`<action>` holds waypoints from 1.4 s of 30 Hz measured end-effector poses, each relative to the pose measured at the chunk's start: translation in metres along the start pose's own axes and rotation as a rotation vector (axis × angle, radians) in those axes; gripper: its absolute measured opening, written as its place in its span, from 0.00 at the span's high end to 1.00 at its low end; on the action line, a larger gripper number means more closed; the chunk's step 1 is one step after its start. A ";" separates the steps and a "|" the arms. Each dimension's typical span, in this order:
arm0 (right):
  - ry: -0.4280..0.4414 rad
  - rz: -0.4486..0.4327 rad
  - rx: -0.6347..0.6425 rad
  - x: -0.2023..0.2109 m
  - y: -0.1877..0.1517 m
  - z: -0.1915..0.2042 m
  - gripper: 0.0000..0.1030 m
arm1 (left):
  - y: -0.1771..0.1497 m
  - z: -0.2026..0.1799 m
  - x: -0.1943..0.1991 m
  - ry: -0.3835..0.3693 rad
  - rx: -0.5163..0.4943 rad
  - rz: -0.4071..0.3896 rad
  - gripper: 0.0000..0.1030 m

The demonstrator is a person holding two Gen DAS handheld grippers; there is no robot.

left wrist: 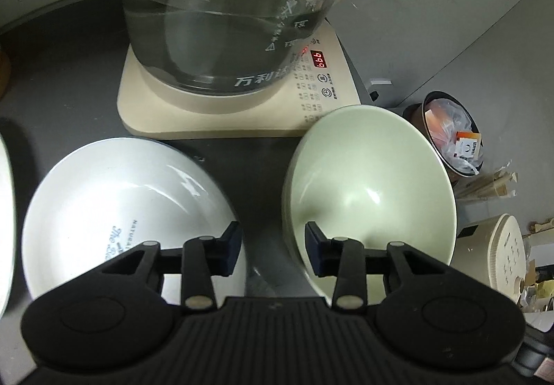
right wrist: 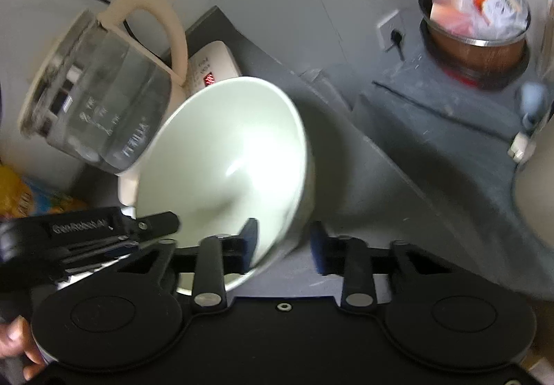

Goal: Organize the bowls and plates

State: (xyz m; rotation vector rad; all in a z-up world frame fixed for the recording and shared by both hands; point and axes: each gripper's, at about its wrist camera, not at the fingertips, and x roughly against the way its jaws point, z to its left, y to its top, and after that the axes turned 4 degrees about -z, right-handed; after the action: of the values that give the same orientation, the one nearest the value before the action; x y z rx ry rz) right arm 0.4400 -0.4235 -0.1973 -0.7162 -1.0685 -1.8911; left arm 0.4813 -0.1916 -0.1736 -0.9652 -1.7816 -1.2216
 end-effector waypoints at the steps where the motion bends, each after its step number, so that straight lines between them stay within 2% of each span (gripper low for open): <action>1: -0.005 -0.001 0.007 0.001 0.000 0.001 0.72 | 0.000 0.000 0.000 0.006 0.000 -0.013 0.68; 3: -0.016 0.000 0.022 0.003 -0.001 0.004 0.72 | -0.001 -0.002 0.000 -0.011 0.004 -0.015 0.77; 4: -0.012 0.001 0.020 0.004 -0.002 0.003 0.72 | -0.001 -0.001 -0.002 -0.042 0.021 0.004 0.84; 5: -0.008 0.000 0.014 0.006 -0.003 0.002 0.72 | -0.002 -0.001 -0.002 -0.062 0.036 0.020 0.86; 8: -0.003 -0.011 0.007 0.013 -0.005 0.002 0.72 | -0.006 -0.007 0.000 -0.032 0.000 0.010 0.87; 20: 0.068 -0.062 -0.004 0.056 -0.010 0.013 0.72 | -0.012 -0.008 0.041 -0.064 0.005 -0.039 0.87; 35: 0.149 -0.106 0.121 0.116 -0.026 0.049 0.71 | -0.028 0.005 0.112 -0.096 0.022 -0.107 0.87; 42: 0.175 -0.097 0.154 0.129 -0.038 0.059 0.71 | -0.044 0.017 0.140 -0.104 0.020 -0.119 0.87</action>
State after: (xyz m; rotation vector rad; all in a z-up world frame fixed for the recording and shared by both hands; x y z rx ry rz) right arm 0.3480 -0.4103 -0.0838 -0.4100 -1.1385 -1.8897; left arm 0.3797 -0.1634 -0.0703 -0.9377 -1.9534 -1.2434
